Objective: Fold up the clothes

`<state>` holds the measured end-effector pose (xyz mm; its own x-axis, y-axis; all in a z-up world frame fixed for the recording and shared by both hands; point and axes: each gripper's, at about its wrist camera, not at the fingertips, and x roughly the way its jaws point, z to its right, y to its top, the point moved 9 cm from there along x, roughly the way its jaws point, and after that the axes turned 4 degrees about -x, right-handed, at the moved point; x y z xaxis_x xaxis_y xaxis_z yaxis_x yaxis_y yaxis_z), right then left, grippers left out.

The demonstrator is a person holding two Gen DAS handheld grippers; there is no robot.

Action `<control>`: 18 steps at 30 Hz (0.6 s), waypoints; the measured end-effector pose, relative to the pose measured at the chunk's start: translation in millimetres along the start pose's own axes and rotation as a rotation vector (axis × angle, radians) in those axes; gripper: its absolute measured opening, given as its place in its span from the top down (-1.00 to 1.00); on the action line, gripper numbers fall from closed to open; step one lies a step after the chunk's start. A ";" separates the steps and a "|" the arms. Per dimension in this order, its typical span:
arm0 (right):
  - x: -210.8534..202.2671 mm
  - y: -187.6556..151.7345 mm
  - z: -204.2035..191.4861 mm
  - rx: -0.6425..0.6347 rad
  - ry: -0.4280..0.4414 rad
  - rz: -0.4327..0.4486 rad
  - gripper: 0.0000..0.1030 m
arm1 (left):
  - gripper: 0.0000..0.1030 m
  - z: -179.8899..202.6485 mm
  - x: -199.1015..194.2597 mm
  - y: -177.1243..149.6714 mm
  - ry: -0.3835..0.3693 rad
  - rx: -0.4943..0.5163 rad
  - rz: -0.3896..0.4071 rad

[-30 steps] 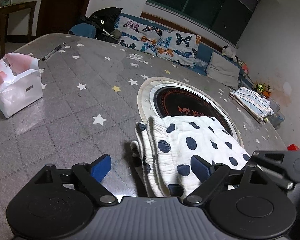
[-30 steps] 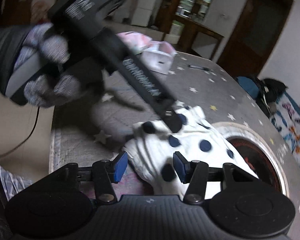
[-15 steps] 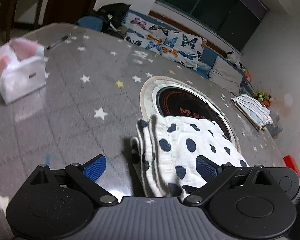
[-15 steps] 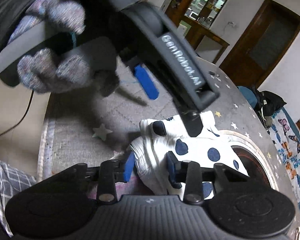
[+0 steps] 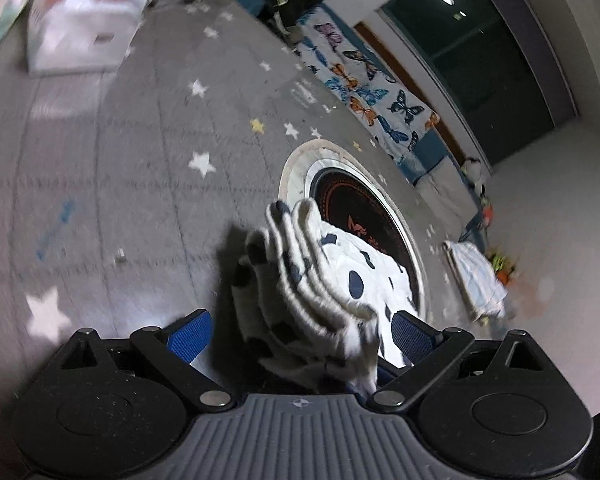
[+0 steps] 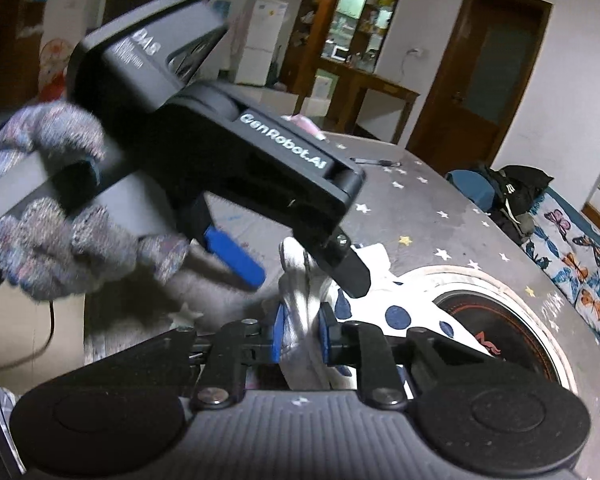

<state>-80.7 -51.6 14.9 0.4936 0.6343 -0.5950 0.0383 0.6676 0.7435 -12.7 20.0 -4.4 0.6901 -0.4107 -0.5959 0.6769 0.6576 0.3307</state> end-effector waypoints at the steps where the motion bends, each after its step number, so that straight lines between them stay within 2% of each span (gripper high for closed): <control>1: -1.1 0.9 1.5 0.007 -0.002 0.006 0.69 | -0.91 -0.3 1.7 -2.3 -0.002 -0.018 -0.008; 7: -6.2 4.7 9.7 0.041 -0.006 0.034 0.70 | -0.88 1.4 10.2 -5.7 -0.053 -0.112 -0.023; 9: -5.9 4.2 11.5 0.048 -0.004 0.039 0.70 | -0.67 3.0 15.0 -6.5 -0.069 -0.130 -0.032; 10: -6.9 3.6 11.9 0.052 -0.002 0.042 0.70 | -0.64 3.4 17.5 -7.3 -0.076 -0.138 -0.038; 12: -9.3 2.1 12.5 0.061 0.002 0.048 0.70 | -0.37 2.0 21.0 -8.0 -0.085 -0.147 -0.040; 13: -10.5 1.4 12.9 0.065 0.004 0.050 0.70 | -0.32 0.6 22.1 -8.3 -0.088 -0.149 -0.042; 15: -10.5 -0.3 12.3 0.071 0.016 0.050 0.71 | -0.04 -2.0 23.5 -9.1 -0.093 -0.151 -0.045; 18: -8.2 -3.8 10.1 0.072 0.030 0.045 0.71 | 0.11 -4.4 24.2 -10.0 -0.092 -0.144 -0.041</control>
<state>-76.2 -63.3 20.0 0.4699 0.6752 -0.5686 0.0800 0.6090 0.7892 -3.9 6.3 -25.4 0.6874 -0.4910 -0.5351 0.6661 0.7199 0.1951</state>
